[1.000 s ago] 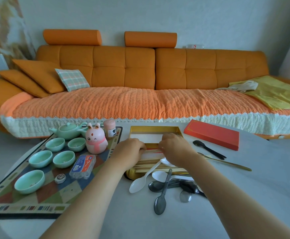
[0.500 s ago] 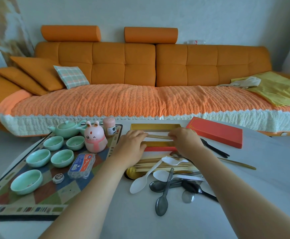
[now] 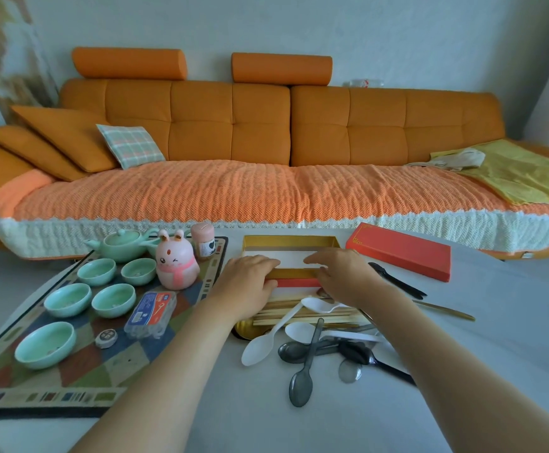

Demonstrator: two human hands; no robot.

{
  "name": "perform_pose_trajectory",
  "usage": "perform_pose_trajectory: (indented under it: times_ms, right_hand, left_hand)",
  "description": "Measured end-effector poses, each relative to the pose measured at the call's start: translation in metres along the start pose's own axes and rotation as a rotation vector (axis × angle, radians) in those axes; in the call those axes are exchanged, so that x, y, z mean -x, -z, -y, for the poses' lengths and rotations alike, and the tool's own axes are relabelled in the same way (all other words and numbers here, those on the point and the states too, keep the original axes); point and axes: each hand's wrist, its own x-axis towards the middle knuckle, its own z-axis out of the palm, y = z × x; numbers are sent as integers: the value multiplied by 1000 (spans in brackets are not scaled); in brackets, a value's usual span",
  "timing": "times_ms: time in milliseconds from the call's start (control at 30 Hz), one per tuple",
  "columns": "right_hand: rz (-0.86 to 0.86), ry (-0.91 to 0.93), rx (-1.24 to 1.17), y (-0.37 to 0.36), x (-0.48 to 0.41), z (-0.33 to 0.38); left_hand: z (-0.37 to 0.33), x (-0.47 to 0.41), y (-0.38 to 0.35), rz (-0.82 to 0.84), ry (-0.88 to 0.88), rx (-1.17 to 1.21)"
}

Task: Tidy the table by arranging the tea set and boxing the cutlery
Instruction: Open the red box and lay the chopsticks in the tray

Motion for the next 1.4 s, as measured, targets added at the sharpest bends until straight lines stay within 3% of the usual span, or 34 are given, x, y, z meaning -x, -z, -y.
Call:
perform_pose_trajectory:
  times_ms: [100, 167, 267, 333, 467, 733, 1133, 1400]
  right_hand:
    - [-162, 130, 9, 0, 1, -1]
    - [-127, 169, 28, 6, 4, 5]
    - [133, 113, 132, 9, 8, 9]
    - [206, 66, 157, 4, 10, 5]
    - [181, 53, 181, -2, 12, 1]
    - [98, 132, 234, -11, 12, 1]
    - [138, 94, 49, -5, 8, 2]
    - [140, 5, -229, -3, 4, 12]
  left_hand:
    - [-4, 2, 3, -136, -30, -28]
    - [-7, 3, 6, -157, -41, 6]
    - [-11, 6, 3, -6, -14, 100]
    - [-12, 9, 0, 112, -2, 71]
    - [-12, 11, 2, 177, 34, 73]
    - [-11, 12, 5, 132, 46, 90]
    - [18, 9, 27, 121, 242, 152]
    - [18, 11, 53, -123, 285, -118]
